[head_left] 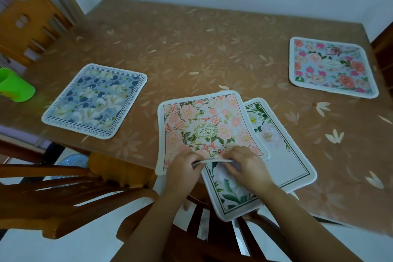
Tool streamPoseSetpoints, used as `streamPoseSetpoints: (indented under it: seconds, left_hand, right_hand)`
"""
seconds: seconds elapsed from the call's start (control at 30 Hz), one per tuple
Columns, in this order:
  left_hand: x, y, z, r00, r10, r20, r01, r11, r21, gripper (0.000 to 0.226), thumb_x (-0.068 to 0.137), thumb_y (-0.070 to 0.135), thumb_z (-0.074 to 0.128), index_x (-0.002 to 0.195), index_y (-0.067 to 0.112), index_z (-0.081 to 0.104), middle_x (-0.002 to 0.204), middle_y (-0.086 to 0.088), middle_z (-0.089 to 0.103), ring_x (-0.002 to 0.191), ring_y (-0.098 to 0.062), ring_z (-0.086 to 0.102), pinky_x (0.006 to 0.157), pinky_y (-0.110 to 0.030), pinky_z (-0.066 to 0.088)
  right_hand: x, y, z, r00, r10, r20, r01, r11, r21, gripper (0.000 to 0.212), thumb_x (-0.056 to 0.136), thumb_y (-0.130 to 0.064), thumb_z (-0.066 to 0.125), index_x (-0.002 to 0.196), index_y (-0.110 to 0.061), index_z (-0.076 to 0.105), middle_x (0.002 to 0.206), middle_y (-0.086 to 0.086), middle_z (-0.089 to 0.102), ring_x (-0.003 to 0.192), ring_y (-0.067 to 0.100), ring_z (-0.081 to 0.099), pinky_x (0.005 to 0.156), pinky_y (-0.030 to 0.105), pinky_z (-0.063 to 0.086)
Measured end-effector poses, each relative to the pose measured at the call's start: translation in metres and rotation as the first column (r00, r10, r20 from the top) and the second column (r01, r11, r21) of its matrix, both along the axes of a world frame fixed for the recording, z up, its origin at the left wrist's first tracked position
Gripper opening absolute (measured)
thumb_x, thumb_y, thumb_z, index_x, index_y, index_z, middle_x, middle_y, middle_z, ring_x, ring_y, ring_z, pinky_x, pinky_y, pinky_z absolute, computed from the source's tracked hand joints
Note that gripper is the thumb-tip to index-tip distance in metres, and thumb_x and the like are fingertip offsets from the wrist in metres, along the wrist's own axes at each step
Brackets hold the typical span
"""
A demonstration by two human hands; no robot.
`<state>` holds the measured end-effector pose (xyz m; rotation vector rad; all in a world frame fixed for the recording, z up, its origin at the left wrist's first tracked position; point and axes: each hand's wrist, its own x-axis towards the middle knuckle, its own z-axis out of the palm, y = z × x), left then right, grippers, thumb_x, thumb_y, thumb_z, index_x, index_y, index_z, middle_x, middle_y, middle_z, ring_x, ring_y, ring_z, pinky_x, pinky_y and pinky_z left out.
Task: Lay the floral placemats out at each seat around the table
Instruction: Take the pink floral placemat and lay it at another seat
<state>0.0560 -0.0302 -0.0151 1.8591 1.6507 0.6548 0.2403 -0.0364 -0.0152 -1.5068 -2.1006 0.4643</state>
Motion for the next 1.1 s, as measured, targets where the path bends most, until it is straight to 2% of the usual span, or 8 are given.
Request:
streamPoseSetpoints:
  seconds: [0.2,0.37,0.53,0.7,0.8,0.9,0.97,1.1]
  left_hand:
    - [-0.027,0.019,0.042,0.999,0.048,-0.015,-0.045,0.985,0.166,0.010,0.076,0.015,0.070,0.085,0.011,0.070,0.084,-0.003,0.064,0.082,-0.016,0.056,0.070,-0.025,0.044]
    - [-0.058,0.027,0.074,0.994,0.107,-0.025,-0.096,0.957,0.275,0.012,0.074,0.014,0.072,0.085,0.010,0.070,0.084,-0.005,0.065,0.083,-0.021,0.058,0.071,-0.033,0.047]
    - [-0.104,0.023,0.104,0.984,0.169,-0.055,-0.137,0.919,0.369,0.013,0.074,0.016,0.071,0.087,0.012,0.071,0.086,-0.002,0.066,0.086,-0.019,0.057,0.074,-0.033,0.047]
    - [-0.168,0.011,0.134,0.978,0.201,-0.059,-0.158,0.894,0.419,0.009,0.073,0.013,0.072,0.082,0.012,0.070,0.080,-0.002,0.064,0.080,-0.021,0.057,0.071,-0.035,0.046]
    - [-0.218,-0.003,0.148,0.974,0.210,-0.088,-0.149,0.879,0.452,0.010,0.071,0.009,0.074,0.080,0.008,0.070,0.078,-0.006,0.065,0.078,-0.025,0.059,0.067,-0.039,0.049]
    - [-0.272,-0.016,0.158,0.964,0.236,-0.125,-0.156,0.878,0.453,0.007,0.075,0.013,0.070,0.080,0.008,0.070,0.081,-0.007,0.066,0.080,-0.026,0.060,0.069,-0.043,0.051]
    - [-0.306,-0.023,0.164,0.962,0.246,-0.120,-0.163,0.867,0.470,0.008,0.073,0.015,0.066,0.075,0.008,0.069,0.078,-0.007,0.067,0.077,-0.027,0.060,0.068,-0.042,0.052]
    - [-0.365,-0.034,0.176,0.958,0.263,-0.111,-0.173,0.843,0.509,0.008,0.068,0.015,0.064,0.071,0.010,0.069,0.072,-0.005,0.066,0.070,-0.025,0.058,0.063,-0.034,0.045]
  right_hand:
    - [-0.028,0.015,0.036,1.000,-0.020,-0.019,0.021,0.998,0.059,0.010,0.075,-0.002,0.067,0.084,-0.006,0.066,0.080,0.011,0.066,0.077,0.028,0.062,0.064,0.029,0.049]
    - [-0.063,0.026,0.067,0.997,-0.042,-0.060,0.049,0.993,0.110,0.009,0.076,-0.003,0.066,0.085,-0.005,0.065,0.082,0.013,0.065,0.079,0.032,0.061,0.061,0.041,0.053]
    - [-0.111,0.030,0.098,0.998,-0.035,-0.058,0.046,0.981,0.191,0.009,0.076,-0.007,0.067,0.084,-0.009,0.064,0.084,0.009,0.065,0.080,0.029,0.062,0.062,0.033,0.050]
    - [-0.176,0.023,0.127,1.000,-0.016,-0.005,0.017,0.945,0.328,0.005,0.074,-0.015,0.060,0.079,-0.013,0.061,0.074,0.005,0.061,0.069,0.021,0.056,0.056,0.024,0.040]
    - [-0.226,0.017,0.136,1.000,-0.004,0.013,-0.001,0.937,0.349,0.008,0.073,-0.013,0.065,0.074,-0.013,0.057,0.073,0.006,0.058,0.066,0.024,0.056,0.057,0.031,0.044]
    - [-0.280,0.007,0.143,0.999,0.020,-0.036,-0.006,0.931,0.364,0.008,0.072,-0.012,0.064,0.074,-0.013,0.057,0.072,0.007,0.059,0.069,0.019,0.052,0.058,0.026,0.038]
    - [-0.315,0.002,0.147,0.997,0.047,-0.055,-0.024,0.929,0.369,0.009,0.072,-0.009,0.067,0.078,-0.012,0.060,0.076,0.007,0.063,0.073,0.016,0.052,0.061,0.023,0.036]
    - [-0.376,-0.009,0.153,0.994,0.071,-0.079,-0.038,0.934,0.355,0.010,0.074,-0.006,0.069,0.081,-0.010,0.063,0.080,0.008,0.063,0.074,0.024,0.061,0.061,0.023,0.042]
